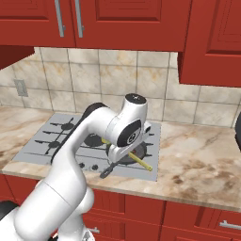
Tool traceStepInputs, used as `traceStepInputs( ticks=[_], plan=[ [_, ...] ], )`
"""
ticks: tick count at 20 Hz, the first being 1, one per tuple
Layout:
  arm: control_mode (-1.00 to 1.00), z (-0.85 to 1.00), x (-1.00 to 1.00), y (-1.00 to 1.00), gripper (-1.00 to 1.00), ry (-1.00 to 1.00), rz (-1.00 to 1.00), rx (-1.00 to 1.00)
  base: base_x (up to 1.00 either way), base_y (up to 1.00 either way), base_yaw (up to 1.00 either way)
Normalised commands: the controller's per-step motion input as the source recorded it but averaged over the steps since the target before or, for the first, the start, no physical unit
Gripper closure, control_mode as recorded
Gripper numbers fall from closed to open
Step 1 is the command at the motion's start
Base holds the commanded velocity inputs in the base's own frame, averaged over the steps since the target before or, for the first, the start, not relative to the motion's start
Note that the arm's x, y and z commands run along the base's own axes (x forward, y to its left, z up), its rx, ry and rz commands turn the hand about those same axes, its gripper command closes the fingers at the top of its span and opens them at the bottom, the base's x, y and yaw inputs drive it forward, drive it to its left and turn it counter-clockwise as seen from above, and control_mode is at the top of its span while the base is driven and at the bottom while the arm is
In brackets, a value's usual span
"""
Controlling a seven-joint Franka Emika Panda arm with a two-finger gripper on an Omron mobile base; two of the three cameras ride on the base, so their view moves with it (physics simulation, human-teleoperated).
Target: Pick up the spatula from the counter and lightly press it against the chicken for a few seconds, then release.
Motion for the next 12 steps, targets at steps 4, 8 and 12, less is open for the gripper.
traceStepInputs(
  ticks=[4,8,12],
  plan=[
    [-1.0,0.0,0.18,0.03,1.0,-0.01,0.06,0.0,0.0,0.0,0.0],
    [-1.0,0.0,0.17,0.0,1.0,-0.05,0.04,0.0,0.0,0.0,0.0],
    [-1.0,-0.03,0.23,0.0,1.0,-0.03,0.02,0.0,0.0,0.0,0.0]
  ],
)
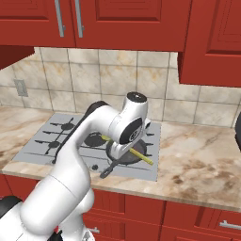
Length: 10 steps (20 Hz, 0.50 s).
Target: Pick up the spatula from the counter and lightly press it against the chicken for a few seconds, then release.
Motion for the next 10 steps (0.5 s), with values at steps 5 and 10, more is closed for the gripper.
traceStepInputs(
  ticks=[5,10],
  plan=[
    [-1.0,-0.09,0.24,0.0,1.0,0.0,0.0,0.0,0.0,0.0,0.0],
    [-1.0,-0.07,0.22,0.0,1.0,0.0,0.0,0.0,0.0,0.0,0.0]
  ],
)
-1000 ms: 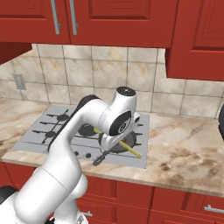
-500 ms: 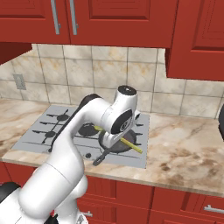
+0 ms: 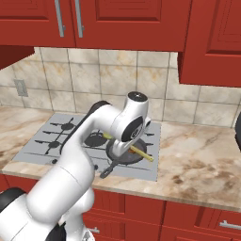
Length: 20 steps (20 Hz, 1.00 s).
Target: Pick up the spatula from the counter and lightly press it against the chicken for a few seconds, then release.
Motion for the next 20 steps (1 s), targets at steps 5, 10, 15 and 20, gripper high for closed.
traceStepInputs(
  ticks=[5,10,15,20],
  plan=[
    [-1.0,-0.06,0.13,0.0,1.0,0.0,0.0,-0.01,0.0,0.0,0.0],
    [-1.0,-0.03,0.14,0.0,1.0,0.01,0.0,-0.07,0.0,0.0,0.0],
    [-1.0,0.0,0.07,0.0,1.0,0.01,0.0,-0.11,0.0,0.0,0.0],
    [-1.0,-0.08,0.06,0.0,1.0,0.02,0.0,-0.05,0.0,0.0,0.0]
  ],
)
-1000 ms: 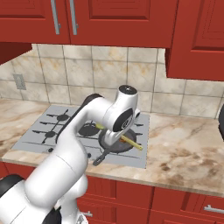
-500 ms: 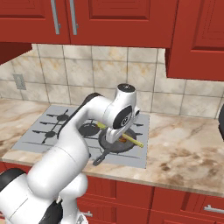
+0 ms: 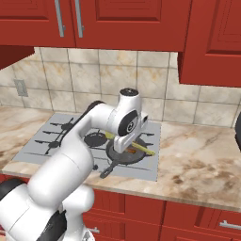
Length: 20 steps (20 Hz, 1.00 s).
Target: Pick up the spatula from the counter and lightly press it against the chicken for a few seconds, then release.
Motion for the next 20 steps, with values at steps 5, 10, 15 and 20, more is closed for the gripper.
traceStepInputs(
  ticks=[5,10,15,20],
  plan=[
    [-1.0,-0.28,0.07,0.0,1.0,0.11,0.02,-0.04,0.0,0.0,0.0],
    [-1.0,-0.25,0.08,0.0,1.0,0.12,0.02,-0.04,0.0,0.0,0.0],
    [-1.0,-0.11,0.14,0.0,1.0,0.14,0.02,-0.01,0.0,0.0,0.0],
    [-1.0,-0.11,0.22,0.0,1.0,0.15,0.02,0.0,0.0,0.0,0.0]
  ],
)
